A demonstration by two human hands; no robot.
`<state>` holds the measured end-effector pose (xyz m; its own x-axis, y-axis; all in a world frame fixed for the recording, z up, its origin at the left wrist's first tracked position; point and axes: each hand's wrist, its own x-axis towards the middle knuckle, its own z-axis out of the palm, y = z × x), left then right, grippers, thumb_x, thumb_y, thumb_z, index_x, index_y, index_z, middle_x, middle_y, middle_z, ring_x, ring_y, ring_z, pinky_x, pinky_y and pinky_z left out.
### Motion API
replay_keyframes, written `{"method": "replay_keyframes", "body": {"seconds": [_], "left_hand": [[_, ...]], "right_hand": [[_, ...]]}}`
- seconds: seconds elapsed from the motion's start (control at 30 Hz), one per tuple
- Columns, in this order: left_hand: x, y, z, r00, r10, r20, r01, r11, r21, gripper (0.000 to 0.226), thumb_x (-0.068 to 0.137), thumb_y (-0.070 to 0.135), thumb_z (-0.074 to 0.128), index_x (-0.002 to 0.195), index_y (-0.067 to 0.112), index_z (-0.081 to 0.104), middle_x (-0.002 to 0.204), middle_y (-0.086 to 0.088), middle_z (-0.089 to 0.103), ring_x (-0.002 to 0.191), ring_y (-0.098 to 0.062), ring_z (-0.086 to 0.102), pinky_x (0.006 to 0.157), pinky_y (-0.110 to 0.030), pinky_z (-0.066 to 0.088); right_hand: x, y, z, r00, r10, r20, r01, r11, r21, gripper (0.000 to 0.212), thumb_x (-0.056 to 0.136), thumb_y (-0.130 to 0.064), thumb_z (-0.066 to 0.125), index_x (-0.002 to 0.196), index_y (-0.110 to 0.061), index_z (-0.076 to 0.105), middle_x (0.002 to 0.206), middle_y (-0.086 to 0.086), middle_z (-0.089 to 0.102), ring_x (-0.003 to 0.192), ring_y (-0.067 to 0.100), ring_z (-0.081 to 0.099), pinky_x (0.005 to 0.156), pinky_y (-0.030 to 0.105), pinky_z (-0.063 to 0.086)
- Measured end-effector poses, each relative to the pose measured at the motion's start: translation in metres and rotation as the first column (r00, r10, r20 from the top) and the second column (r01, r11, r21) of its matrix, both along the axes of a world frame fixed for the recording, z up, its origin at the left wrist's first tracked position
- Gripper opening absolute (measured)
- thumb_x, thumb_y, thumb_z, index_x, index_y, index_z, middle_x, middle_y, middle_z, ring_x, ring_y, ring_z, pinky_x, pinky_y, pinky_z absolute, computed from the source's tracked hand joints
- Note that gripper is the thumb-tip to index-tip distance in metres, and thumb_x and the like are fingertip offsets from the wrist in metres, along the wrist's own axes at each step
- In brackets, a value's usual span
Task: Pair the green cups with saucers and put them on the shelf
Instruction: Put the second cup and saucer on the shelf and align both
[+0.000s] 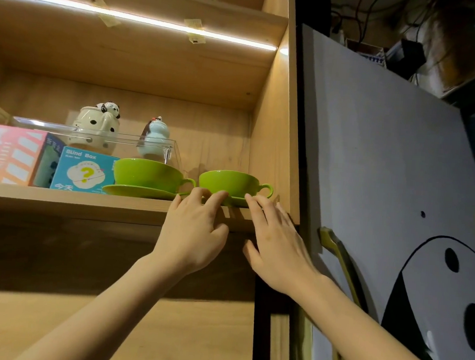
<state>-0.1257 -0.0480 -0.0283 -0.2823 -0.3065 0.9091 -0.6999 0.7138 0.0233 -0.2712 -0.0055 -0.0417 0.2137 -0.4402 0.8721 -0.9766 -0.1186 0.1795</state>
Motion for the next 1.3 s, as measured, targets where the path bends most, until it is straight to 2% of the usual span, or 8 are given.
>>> {"method": "replay_keyframes", "body": {"seconds": [0.13, 0.33, 0.53, 0.6, 0.73, 0.87, 1.03, 1.3], "left_hand": [[-0.003, 0.004, -0.004, 1.000, -0.013, 0.019, 0.013, 1.000, -0.007, 0.073, 0.072, 0.037, 0.028, 0.143, 0.020, 0.021, 0.149, -0.002, 0.028, 0.138, -0.019, 0.023, 0.116, -0.036, 0.007], [-0.001, 0.004, -0.006, 0.996, -0.084, 0.022, 0.084, 0.996, -0.011, 0.067, 0.079, 0.034, 0.035, 0.143, 0.020, 0.020, 0.151, 0.001, 0.024, 0.140, -0.019, 0.019, 0.116, -0.032, 0.007], [0.009, -0.003, -0.005, 0.988, -0.152, -0.017, 0.151, 0.988, -0.024, 0.066, 0.084, 0.020, 0.048, 0.143, 0.024, 0.020, 0.147, 0.003, 0.030, 0.126, -0.018, 0.039, 0.099, -0.027, 0.033], [0.014, -0.003, -0.004, 0.983, -0.181, -0.018, 0.181, 0.983, -0.018, 0.068, 0.084, 0.014, 0.047, 0.145, 0.025, 0.017, 0.146, 0.002, 0.030, 0.122, -0.019, 0.043, 0.097, -0.027, 0.035], [0.019, -0.011, -0.001, 0.999, -0.032, -0.005, 0.032, 0.999, -0.035, 0.064, 0.084, 0.024, 0.037, 0.145, 0.017, 0.018, 0.152, -0.005, 0.024, 0.138, -0.021, 0.025, 0.114, -0.032, 0.018], [0.015, -0.017, -0.003, 0.989, 0.121, 0.084, -0.117, 0.992, -0.051, 0.077, 0.071, 0.035, 0.025, 0.145, 0.014, 0.015, 0.154, -0.004, 0.025, 0.142, -0.018, 0.017, 0.117, -0.034, 0.002], [0.011, -0.017, -0.005, 0.996, 0.059, 0.061, -0.056, 0.997, -0.048, 0.079, 0.069, 0.033, 0.027, 0.145, 0.014, 0.015, 0.154, -0.003, 0.022, 0.142, -0.017, 0.016, 0.117, -0.032, -0.002], [0.019, -0.021, -0.010, 0.997, 0.010, 0.074, 0.003, 0.986, -0.167, 0.073, 0.073, 0.026, 0.028, 0.145, 0.020, 0.013, 0.154, 0.002, 0.022, 0.142, -0.012, 0.016, 0.110, -0.023, -0.008]], "right_hand": [[-0.007, -0.001, 0.000, 0.999, -0.039, 0.008, 0.039, 0.999, -0.016, 0.067, 0.093, -0.025, 0.043, 0.148, -0.020, 0.005, 0.158, -0.001, 0.012, 0.145, 0.018, 0.009, 0.107, 0.024, -0.010], [-0.006, -0.005, 0.000, 0.998, -0.016, 0.053, 0.018, 0.999, -0.040, 0.064, 0.093, -0.026, 0.042, 0.148, -0.017, 0.009, 0.157, 0.000, 0.015, 0.145, 0.017, 0.010, 0.110, 0.024, -0.008], [-0.003, -0.008, 0.000, 0.993, 0.063, 0.095, -0.054, 0.994, -0.099, 0.059, 0.093, -0.024, 0.043, 0.146, -0.019, 0.018, 0.155, -0.001, 0.021, 0.144, 0.014, 0.016, 0.111, 0.022, -0.002], [-0.004, -0.008, 0.000, 0.991, 0.064, 0.114, -0.051, 0.992, -0.113, 0.060, 0.093, -0.024, 0.043, 0.146, -0.019, 0.017, 0.155, -0.001, 0.022, 0.143, 0.015, 0.016, 0.110, 0.021, -0.003], [-0.006, -0.011, -0.002, 0.993, -0.003, 0.118, 0.013, 0.996, -0.085, 0.064, 0.094, -0.026, 0.040, 0.148, -0.016, 0.007, 0.158, 0.003, 0.015, 0.146, 0.019, 0.009, 0.109, 0.023, -0.008], [-0.003, -0.015, 0.000, 0.991, -0.021, 0.134, 0.031, 0.997, -0.072, 0.064, 0.093, -0.029, 0.040, 0.148, -0.014, 0.011, 0.158, 0.004, 0.016, 0.146, 0.018, 0.009, 0.114, 0.027, -0.006], [0.000, -0.014, 0.002, 0.955, 0.126, 0.267, -0.108, 0.991, -0.082, 0.059, 0.093, -0.024, 0.043, 0.146, -0.015, 0.019, 0.156, 0.001, 0.023, 0.145, 0.015, 0.013, 0.114, 0.023, -0.004], [-0.001, -0.013, -0.002, 0.941, 0.157, 0.299, -0.140, 0.987, -0.079, 0.061, 0.094, -0.021, 0.042, 0.148, -0.015, 0.013, 0.158, 0.000, 0.015, 0.146, 0.014, 0.006, 0.111, 0.021, -0.005]]}}
